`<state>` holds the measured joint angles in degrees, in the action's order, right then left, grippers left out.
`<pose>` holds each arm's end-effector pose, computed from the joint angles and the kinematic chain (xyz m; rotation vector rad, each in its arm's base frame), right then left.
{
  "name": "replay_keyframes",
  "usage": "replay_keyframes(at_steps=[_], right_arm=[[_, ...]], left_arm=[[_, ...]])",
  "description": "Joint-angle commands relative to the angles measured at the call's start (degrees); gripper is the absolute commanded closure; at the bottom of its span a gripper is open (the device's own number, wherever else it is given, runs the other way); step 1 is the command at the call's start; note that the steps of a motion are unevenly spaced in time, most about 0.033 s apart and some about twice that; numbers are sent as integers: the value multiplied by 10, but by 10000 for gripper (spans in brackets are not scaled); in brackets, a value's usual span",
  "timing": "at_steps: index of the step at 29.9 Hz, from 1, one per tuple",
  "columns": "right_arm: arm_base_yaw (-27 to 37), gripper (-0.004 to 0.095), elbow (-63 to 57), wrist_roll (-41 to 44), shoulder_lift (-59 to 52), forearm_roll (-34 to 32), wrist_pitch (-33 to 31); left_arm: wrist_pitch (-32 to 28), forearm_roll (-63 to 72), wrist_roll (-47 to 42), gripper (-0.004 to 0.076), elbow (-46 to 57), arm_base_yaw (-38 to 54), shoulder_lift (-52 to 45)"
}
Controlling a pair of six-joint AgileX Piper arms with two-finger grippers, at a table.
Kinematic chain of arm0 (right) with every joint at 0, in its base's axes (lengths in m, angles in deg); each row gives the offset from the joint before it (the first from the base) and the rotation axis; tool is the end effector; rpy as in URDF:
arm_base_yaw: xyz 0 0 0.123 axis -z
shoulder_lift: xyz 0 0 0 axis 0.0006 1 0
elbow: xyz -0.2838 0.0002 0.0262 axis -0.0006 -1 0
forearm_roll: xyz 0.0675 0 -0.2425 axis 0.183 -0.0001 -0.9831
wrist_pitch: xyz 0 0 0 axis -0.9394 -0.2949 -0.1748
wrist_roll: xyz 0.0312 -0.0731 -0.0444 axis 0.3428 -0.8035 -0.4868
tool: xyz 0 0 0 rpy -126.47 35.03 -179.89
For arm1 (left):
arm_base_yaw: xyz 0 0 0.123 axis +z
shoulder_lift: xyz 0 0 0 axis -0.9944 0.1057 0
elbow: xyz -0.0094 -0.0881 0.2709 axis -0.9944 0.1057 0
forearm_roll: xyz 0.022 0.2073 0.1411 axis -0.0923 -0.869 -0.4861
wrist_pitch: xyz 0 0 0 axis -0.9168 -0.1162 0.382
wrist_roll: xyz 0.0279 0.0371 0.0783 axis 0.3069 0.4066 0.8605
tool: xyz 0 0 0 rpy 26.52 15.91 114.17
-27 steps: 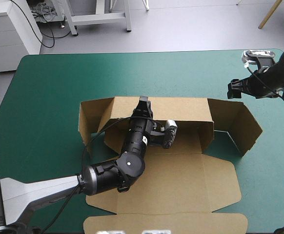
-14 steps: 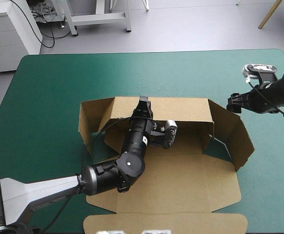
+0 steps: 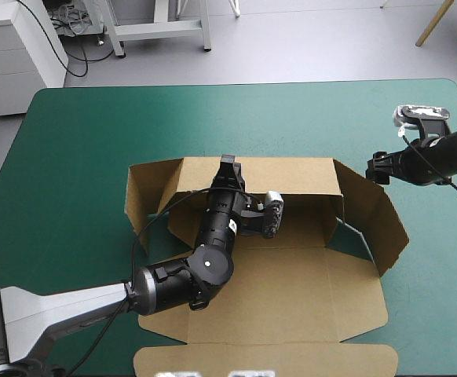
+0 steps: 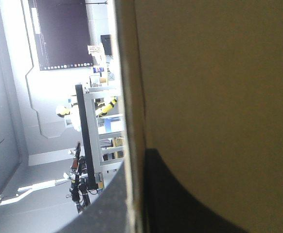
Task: Fold the box
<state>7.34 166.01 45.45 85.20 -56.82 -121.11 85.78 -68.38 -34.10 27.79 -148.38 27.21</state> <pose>0.2948 -0.0154 0.3582 -0.0930 2.6093 0.2377 0.2069 -0.2738 0.2931 1.4726 1.2100 0.8974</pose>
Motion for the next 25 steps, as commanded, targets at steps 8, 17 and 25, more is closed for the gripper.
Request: replay_keyframes(at_steps=[8, 17, 25], right_arm=[[4, 75, 91, 7, 22, 28, -27], [4, 75, 60, -1, 11, 29, -26], [4, 81, -59, -28, -67, 74, 30]], left_arm=[[56, -88, -35, 734, -14, -4, -28], [58, -74, -37, 734, -14, -4, -28], [58, -62, -37, 734, -14, -4, -28]])
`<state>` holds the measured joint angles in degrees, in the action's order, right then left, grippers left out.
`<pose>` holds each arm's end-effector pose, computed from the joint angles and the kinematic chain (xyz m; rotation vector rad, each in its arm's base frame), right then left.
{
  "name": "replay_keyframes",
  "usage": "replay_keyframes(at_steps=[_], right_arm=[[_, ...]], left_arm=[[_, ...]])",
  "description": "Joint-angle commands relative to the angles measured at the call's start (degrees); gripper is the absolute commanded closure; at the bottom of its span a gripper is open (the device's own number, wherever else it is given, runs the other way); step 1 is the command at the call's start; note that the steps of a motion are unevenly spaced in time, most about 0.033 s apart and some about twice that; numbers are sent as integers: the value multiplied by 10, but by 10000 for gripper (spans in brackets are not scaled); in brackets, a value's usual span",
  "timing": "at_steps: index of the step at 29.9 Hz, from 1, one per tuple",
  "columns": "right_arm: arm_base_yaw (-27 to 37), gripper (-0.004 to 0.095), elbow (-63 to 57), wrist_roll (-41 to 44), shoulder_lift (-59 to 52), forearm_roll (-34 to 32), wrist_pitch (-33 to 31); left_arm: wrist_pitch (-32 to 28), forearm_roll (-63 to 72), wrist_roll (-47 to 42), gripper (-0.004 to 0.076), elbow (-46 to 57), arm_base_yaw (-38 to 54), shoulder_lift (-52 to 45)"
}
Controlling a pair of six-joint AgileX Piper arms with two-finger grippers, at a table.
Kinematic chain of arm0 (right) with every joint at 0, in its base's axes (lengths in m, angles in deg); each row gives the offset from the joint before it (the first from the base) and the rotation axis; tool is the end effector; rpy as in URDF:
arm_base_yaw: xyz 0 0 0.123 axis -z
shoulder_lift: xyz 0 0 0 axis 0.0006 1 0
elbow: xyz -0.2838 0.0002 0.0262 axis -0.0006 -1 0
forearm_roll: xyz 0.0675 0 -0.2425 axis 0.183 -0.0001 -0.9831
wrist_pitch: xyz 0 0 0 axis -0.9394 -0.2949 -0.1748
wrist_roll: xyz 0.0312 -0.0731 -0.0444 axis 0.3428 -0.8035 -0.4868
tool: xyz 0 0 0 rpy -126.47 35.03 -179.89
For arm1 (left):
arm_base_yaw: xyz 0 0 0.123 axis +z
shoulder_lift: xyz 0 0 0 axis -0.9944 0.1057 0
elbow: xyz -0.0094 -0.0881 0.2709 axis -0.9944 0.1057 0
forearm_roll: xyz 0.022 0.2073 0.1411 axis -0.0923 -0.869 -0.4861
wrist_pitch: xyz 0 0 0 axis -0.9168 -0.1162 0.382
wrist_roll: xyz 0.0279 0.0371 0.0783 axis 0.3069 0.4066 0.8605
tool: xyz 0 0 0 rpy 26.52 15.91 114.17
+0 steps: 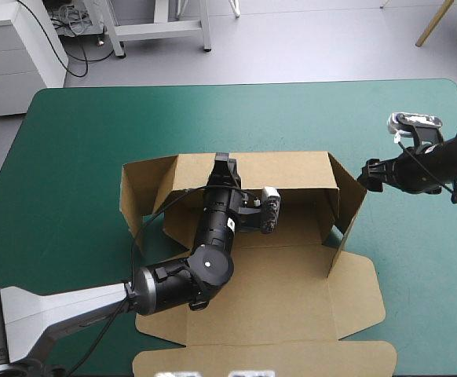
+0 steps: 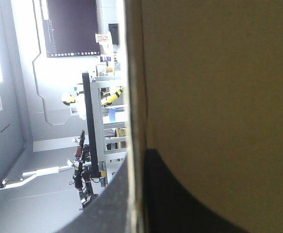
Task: Fold the box
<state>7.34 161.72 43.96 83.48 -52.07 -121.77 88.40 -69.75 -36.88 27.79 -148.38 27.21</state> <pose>0.2838 -0.0073 0.3469 -0.0962 2.6352 0.3524 0.2082 -0.2708 0.2962 1.4095 1.2320 0.9199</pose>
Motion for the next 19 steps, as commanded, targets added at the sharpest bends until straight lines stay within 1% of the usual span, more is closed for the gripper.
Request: replay_keyframes(at_steps=[1, 4, 6, 11, 16, 19], right_arm=[[4, 82, -32, -15, -63, 26, 42], [3, 84, -81, -30, -102, 28, 62], [3, 84, -112, -36, -126, 30, 86], [3, 84, -178, -85, -173, 70, 144], [3, 84, -209, -162, -178, 139, 159], [1, 84, -211, -181, -177, 148, 162]], left_arm=[[32, -48, -9, 734, -14, -4, -28], [31, -48, -9, 734, -14, -4, -28], [31, -48, -9, 734, -14, -4, -28], [30, -48, -9, 734, -14, -4, -28], [30, -51, -9, 734, -14, -4, -28], [30, -51, -9, 734, -14, -4, -28]])
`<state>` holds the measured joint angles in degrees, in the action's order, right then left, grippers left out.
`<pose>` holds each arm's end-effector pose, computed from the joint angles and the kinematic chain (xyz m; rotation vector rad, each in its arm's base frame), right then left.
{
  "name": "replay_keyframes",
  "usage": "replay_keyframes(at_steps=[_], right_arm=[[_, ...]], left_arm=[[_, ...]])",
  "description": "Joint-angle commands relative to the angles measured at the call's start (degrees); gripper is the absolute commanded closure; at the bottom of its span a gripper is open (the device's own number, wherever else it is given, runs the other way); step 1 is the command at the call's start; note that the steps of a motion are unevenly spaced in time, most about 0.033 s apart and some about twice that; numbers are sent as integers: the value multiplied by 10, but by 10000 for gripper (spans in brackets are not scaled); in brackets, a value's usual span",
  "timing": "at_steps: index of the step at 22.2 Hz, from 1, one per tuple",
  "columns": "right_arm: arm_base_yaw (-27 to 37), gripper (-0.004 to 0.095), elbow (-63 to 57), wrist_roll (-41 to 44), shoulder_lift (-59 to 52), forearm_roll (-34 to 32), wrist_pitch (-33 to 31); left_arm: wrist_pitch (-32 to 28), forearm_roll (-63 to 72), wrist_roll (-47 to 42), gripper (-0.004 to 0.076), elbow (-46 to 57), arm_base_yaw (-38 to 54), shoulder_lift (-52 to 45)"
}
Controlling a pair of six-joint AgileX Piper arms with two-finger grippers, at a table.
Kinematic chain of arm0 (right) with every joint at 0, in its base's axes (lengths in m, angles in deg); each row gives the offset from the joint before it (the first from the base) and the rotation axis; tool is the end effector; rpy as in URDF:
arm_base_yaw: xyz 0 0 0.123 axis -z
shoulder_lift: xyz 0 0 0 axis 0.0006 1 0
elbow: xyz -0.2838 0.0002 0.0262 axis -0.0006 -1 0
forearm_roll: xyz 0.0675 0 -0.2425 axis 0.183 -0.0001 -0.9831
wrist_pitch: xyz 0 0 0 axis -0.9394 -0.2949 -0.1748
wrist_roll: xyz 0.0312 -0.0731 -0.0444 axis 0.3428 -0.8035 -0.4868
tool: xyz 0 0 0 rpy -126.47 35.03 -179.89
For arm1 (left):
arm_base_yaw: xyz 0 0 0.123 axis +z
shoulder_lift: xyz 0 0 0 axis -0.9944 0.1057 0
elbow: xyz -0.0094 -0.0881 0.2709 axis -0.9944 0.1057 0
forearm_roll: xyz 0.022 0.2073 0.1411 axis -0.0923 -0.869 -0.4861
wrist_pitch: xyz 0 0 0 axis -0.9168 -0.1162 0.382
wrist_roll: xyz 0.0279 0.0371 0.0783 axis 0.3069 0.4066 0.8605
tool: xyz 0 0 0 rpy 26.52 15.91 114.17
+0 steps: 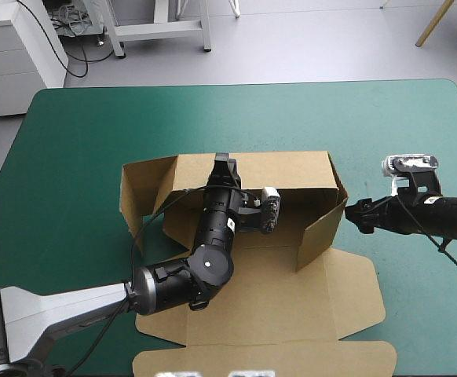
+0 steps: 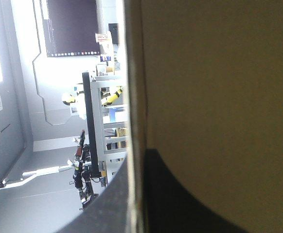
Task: Fold the box
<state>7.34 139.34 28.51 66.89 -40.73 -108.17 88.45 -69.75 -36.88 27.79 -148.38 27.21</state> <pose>0.2169 0.0099 0.3190 -0.2373 2.4145 0.3918 0.2083 -0.2708 0.2963 1.4089 1.2324 0.9207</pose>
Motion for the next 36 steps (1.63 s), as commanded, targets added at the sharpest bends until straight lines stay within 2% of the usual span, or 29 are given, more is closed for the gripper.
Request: replay_keyframes(at_steps=[1, 7, 12, 13, 16, 17, 23, 28, 30, 31, 32, 34, 36], right_arm=[[-5, 84, 12, -31, -11, 35, 28], [-79, 84, 0, -35, -11, 11, 38], [-103, 85, -37, -35, -11, 14, 83], [-114, 85, -45, -37, -12, 14, 95], [-168, 84, -74, -35, -18, 9, 191], [-188, 84, -84, -14, -20, 2, 230], [-272, 85, -94, 87, -20, -63, 322], [-289, 110, -94, 183, -20, -160, 339], [-290, 201, -94, 195, -20, -171, 339], [-290, 378, -94, 196, -20, -171, 340], [-290, 467, -94, 194, -20, -171, 341], [-290, 720, -94, 185, -20, -171, 340], [-290, 933, -94, 179, -20, -170, 340]], left_arm=[[29, -52, -9, 734, -14, -4, -28], [29, -54, -9, 734, -14, -4, -28], [29, -54, -9, 734, -14, -4, -28], [29, -54, -9, 734, -14, -4, -28], [29, -54, -9, 734, -14, -4, -28], [29, -54, -9, 734, -14, -4, -28], [19, -52, -9, 734, -14, -4, -28], [18, -52, -9, 734, -14, -4, -28], [18, -53, -9, 734, -14, -4, -28], [17, -53, -9, 734, -14, -4, -28], [16, -54, -9, 734, -14, -4, -28], [8, -55, -9, 734, -14, -4, -28], [6, -55, -9, 731, -14, -4, -28]])
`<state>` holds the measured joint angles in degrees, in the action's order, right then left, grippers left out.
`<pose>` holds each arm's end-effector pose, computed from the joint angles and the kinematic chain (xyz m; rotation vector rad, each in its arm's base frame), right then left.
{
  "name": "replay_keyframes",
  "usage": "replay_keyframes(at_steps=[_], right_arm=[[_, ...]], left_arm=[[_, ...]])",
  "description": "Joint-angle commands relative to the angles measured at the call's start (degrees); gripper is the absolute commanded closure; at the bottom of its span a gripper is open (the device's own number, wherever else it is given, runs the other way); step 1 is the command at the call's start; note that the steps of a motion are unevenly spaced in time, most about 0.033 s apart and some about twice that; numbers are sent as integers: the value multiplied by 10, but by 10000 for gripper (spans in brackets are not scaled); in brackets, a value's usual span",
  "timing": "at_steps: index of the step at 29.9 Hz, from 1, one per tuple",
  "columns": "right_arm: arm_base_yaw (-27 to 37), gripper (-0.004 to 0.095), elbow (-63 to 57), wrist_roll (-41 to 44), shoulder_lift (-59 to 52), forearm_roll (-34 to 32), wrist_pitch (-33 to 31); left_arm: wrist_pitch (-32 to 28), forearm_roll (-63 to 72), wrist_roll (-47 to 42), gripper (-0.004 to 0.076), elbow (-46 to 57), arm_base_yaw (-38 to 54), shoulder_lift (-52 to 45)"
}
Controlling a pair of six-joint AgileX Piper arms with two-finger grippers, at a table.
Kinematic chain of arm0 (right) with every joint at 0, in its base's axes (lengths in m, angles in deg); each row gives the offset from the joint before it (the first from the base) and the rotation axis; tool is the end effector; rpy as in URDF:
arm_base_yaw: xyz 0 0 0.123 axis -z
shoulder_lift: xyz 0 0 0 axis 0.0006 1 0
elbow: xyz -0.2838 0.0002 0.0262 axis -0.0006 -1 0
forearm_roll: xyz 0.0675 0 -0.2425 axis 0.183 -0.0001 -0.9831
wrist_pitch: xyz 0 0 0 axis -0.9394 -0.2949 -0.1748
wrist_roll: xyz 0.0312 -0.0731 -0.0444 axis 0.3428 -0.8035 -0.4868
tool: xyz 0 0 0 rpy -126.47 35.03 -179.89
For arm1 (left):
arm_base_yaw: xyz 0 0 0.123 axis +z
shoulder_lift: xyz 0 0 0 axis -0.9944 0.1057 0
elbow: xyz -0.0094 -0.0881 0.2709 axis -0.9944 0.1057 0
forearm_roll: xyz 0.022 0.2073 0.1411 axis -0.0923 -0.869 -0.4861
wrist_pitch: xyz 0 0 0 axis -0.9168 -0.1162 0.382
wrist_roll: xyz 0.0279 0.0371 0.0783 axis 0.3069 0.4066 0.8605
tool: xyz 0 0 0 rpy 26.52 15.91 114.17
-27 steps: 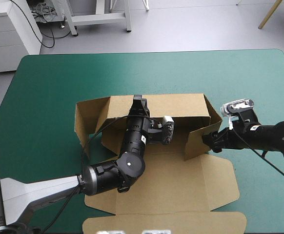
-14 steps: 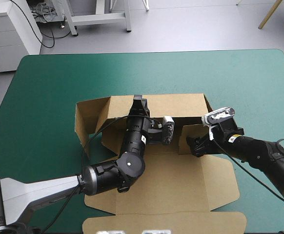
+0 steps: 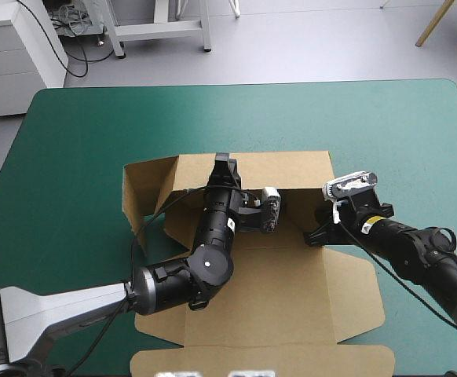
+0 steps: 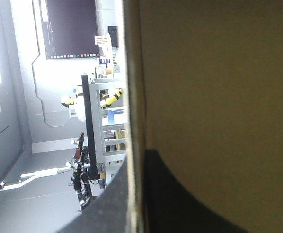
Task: Fold the box
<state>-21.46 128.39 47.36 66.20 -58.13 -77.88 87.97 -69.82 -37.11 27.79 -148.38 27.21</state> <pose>0.2088 0.0908 0.2848 -0.4514 2.1907 0.3105 0.2081 -0.2715 0.2960 1.4114 1.2304 0.9106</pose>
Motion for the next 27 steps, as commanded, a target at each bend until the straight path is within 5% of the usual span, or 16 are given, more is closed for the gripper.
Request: replay_keyframes(at_steps=[1, 6, 13, 18, 27], right_arm=[[-2, 913, 15, -9, -13, 6, 37], [-2, 922, 15, -9, -13, 8, 38], [-2, 921, 17, 15, -13, 9, 28], [-2, 921, 49, 68, -6, -18, -41], [-1, 922, 188, 231, 67, -191, -160]], left_arm=[[9, -54, -7, 724, -14, -4, -28], [7, -56, -7, 599, -14, -4, -28], [-5, -82, -51, 159, -14, -4, -28], [29, -82, -41, 140, -14, -30, -28], [84, -82, -25, 141, -14, -88, -28]])
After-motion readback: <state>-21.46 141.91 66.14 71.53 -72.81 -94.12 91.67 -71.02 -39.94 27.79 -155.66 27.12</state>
